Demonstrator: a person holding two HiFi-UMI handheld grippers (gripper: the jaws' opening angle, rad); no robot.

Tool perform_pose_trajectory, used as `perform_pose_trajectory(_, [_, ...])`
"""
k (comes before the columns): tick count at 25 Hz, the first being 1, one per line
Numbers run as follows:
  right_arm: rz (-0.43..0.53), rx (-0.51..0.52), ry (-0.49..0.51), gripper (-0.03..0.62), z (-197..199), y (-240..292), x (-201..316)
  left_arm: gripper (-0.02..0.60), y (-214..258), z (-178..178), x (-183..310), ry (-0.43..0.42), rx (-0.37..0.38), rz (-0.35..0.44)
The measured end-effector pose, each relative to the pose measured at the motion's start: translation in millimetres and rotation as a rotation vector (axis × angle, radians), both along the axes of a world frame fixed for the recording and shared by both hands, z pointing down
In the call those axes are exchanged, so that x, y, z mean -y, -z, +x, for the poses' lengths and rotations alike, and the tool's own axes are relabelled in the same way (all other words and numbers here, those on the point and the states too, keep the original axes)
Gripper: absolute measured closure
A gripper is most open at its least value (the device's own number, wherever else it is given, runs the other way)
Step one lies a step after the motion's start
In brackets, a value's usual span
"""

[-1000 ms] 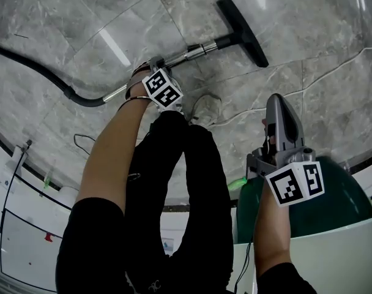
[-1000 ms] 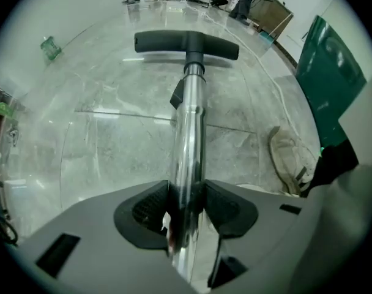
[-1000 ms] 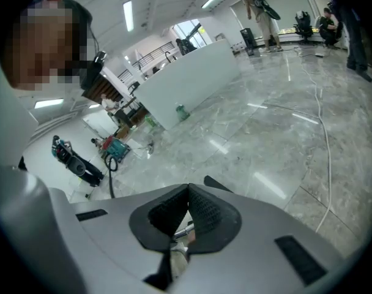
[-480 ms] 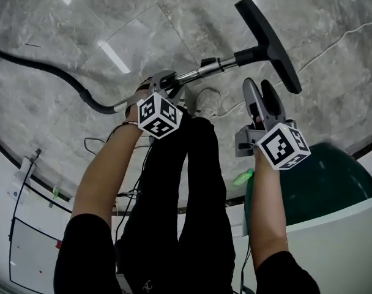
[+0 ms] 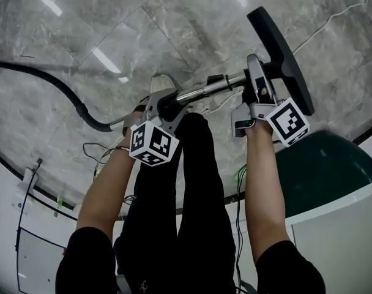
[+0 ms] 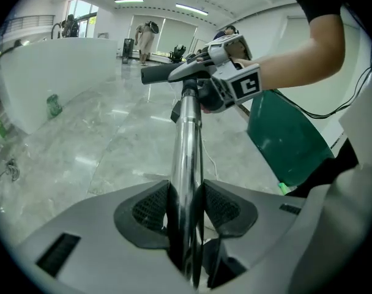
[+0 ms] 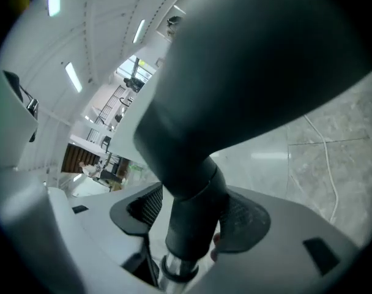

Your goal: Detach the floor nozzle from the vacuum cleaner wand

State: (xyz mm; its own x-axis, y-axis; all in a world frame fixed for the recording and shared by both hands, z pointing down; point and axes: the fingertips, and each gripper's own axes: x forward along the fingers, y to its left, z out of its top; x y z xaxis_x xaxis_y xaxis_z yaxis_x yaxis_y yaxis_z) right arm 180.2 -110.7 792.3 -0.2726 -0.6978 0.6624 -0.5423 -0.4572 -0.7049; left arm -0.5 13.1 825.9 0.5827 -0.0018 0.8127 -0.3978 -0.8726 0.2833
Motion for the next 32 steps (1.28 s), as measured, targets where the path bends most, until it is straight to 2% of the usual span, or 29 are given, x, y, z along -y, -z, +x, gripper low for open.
perform_pose_trajectory(1, [0.005,0.015,-0.006,0.306,0.1,-0.5,-0.5,0.402,3.1,2.5,-6.3,-0.013,-0.007,-0.002])
perform_pose_trajectory(2, [0.005,0.031,-0.012,0.343,-0.7,-1.5,-2.3,0.402,5.7,4.4,-12.1,-0.025,-0.013,-0.006])
perform_pose_trajectory(3, [0.002,0.048,-0.021,0.445,-2.0,-2.7,-4.8,0.402,7.2,5.3,-16.8,-0.032,-0.016,-0.013])
perform_pose_trajectory(4, [0.004,0.065,-0.028,0.487,-3.9,-3.4,-7.4,0.402,7.3,4.8,-20.7,-0.034,-0.017,-0.024])
perform_pose_trajectory(8, [0.048,0.052,0.002,0.494,-15.5,0.8,-18.1,0.400,-1.1,-5.1,-32.3,-0.023,0.016,-0.056])
perform_pose_trajectory(11, [0.070,0.032,0.030,0.494,-18.9,5.3,-19.7,0.400,-5.7,-2.0,-30.2,-0.018,0.060,0.034])
perform_pose_trajectory(14, [0.051,0.074,0.025,0.494,-21.6,7.5,-17.3,0.400,-6.0,21.0,-18.1,-0.042,0.084,0.135])
perform_pose_trajectory(16, [0.029,0.084,0.020,0.494,-24.1,9.3,-18.7,0.400,-9.3,39.7,-9.5,-0.064,0.092,0.144])
perform_pose_trajectory(18, [0.037,0.063,0.037,0.494,-26.5,12.1,-17.9,0.410,-13.8,52.9,-8.2,-0.110,0.093,0.115])
perform_pose_trajectory(19, [0.056,0.051,0.049,0.494,-27.7,14.8,-16.6,0.489,-15.0,56.4,-11.0,-0.145,0.082,0.090])
perform_pose_trajectory(22, [0.103,0.037,0.073,0.494,-34.3,24.5,-15.6,0.502,-11.6,56.0,-24.7,-0.219,0.019,-0.028])
perform_pose_trajectory(25, [0.148,0.078,0.126,0.494,-47.5,28.2,-18.7,0.506,-5.2,48.8,-43.2,-0.249,-0.028,-0.188])
perform_pose_trajectory(28, [0.254,0.177,0.235,0.494,-65.7,34.8,-18.8,0.511,3.2,44.2,-63.2,-0.254,-0.092,-0.376])
perform_pose_trajectory(30, [0.338,0.255,0.306,0.494,-82.8,47.1,-16.9,0.514,14.3,41.8,-75.9,-0.262,-0.172,-0.518])
perform_pose_trajectory(32, [0.405,0.328,0.383,0.494,-101.6,60.7,-18.1,0.522,34.2,36.1,-92.6,-0.302,-0.280,-0.738])
